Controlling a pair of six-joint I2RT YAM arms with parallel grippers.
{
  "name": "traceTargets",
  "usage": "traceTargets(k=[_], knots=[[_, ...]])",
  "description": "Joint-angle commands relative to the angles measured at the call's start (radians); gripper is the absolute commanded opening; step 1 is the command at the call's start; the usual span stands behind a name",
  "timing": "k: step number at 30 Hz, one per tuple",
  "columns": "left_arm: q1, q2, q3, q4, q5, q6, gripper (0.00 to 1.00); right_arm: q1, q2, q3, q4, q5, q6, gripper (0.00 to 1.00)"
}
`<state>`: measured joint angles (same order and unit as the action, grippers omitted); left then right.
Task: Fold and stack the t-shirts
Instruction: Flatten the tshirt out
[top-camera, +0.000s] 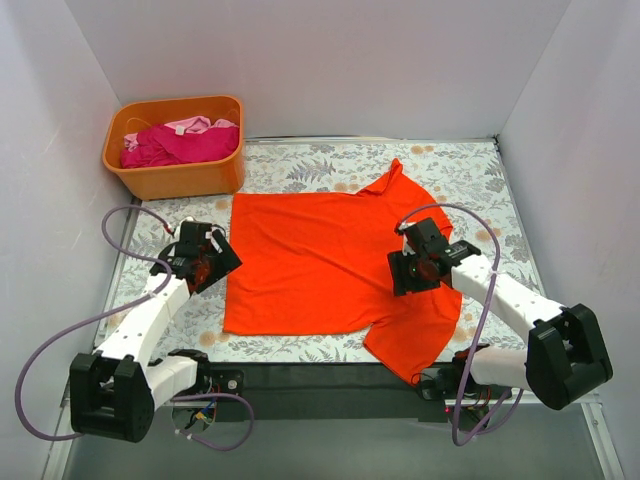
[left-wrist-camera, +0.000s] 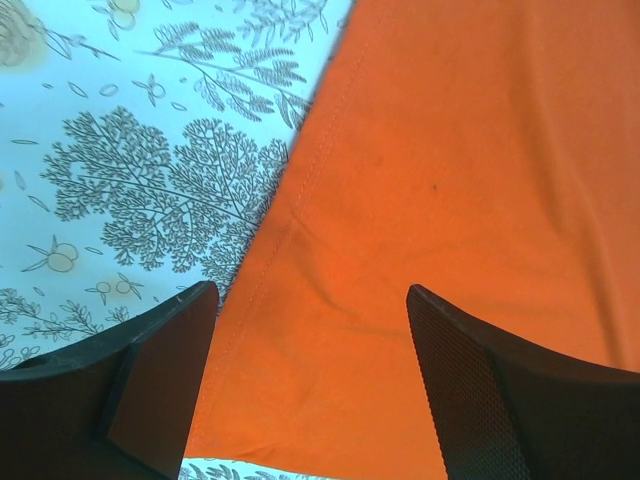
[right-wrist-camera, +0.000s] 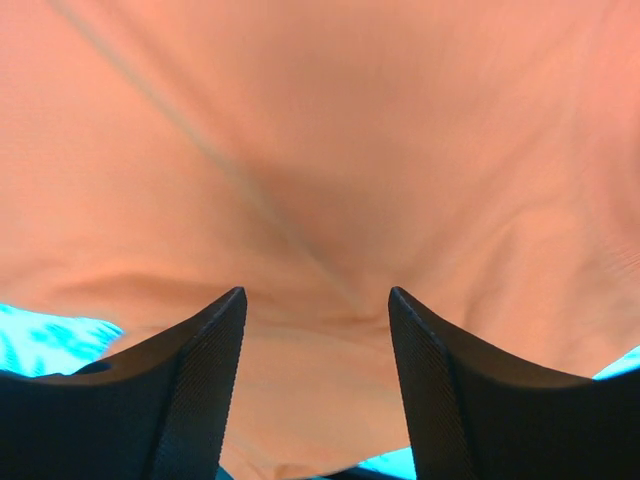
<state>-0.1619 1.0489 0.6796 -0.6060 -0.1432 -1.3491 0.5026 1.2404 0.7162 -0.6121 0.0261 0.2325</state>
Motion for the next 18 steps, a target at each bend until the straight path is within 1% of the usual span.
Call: traceTargets(k=[1, 3, 4, 5, 7, 8, 9, 10, 11, 12, 15, 16, 17, 18], knots=[[-0.004, 0.055, 0.024, -0.005, 0.08, 0.011, 0.7, -0.013, -0.018, 0.109, 0.038, 0.067, -0.019, 0.55], [-0.004, 0.086, 0.009, -0.003, 0.117, -0.002, 0.62, -0.015, -0.007, 0.129, 0.058, 0.046, -0.027, 0.53], [-0.005, 0.092, 0.003, -0.001, 0.14, -0.005, 0.59, -0.013, -0.002, 0.134, 0.077, -0.033, -0.042, 0.47], [-0.005, 0.095, 0.0, -0.003, 0.14, -0.007, 0.54, -0.004, 0.011, 0.14, 0.09, -0.079, -0.05, 0.47], [-0.004, 0.085, 0.003, -0.009, 0.108, -0.013, 0.53, 0.054, 0.043, 0.144, 0.144, -0.151, -0.065, 0.45], [-0.007, 0.077, 0.009, -0.011, 0.087, -0.01, 0.53, 0.121, 0.056, 0.15, 0.165, -0.169, -0.07, 0.45], [-0.005, 0.068, 0.017, -0.014, 0.067, -0.01, 0.53, 0.158, 0.07, 0.155, 0.193, -0.187, -0.078, 0.45], [-0.005, 0.024, 0.064, -0.012, -0.026, 0.004, 0.53, 0.304, 0.17, 0.207, 0.287, -0.18, -0.113, 0.46], [-0.005, 0.008, 0.077, 0.004, -0.1, 0.016, 0.55, 0.394, 0.23, 0.286, 0.302, -0.157, -0.14, 0.46], [-0.005, -0.004, 0.083, 0.012, -0.145, 0.022, 0.56, 0.446, 0.296, 0.316, 0.313, -0.147, -0.175, 0.46], [-0.004, -0.018, 0.089, 0.055, -0.232, 0.056, 0.61, 0.534, 0.454, 0.47, 0.33, -0.137, -0.27, 0.46], [-0.004, -0.032, 0.074, 0.086, -0.28, 0.064, 0.63, 0.572, 0.48, 0.498, 0.33, -0.135, -0.289, 0.46], [-0.004, -0.042, 0.064, 0.101, -0.297, 0.077, 0.64, 0.603, 0.534, 0.547, 0.33, -0.134, -0.321, 0.46], [-0.004, -0.056, 0.048, 0.123, -0.338, 0.08, 0.64, 0.617, 0.557, 0.566, 0.33, -0.127, -0.332, 0.46]])
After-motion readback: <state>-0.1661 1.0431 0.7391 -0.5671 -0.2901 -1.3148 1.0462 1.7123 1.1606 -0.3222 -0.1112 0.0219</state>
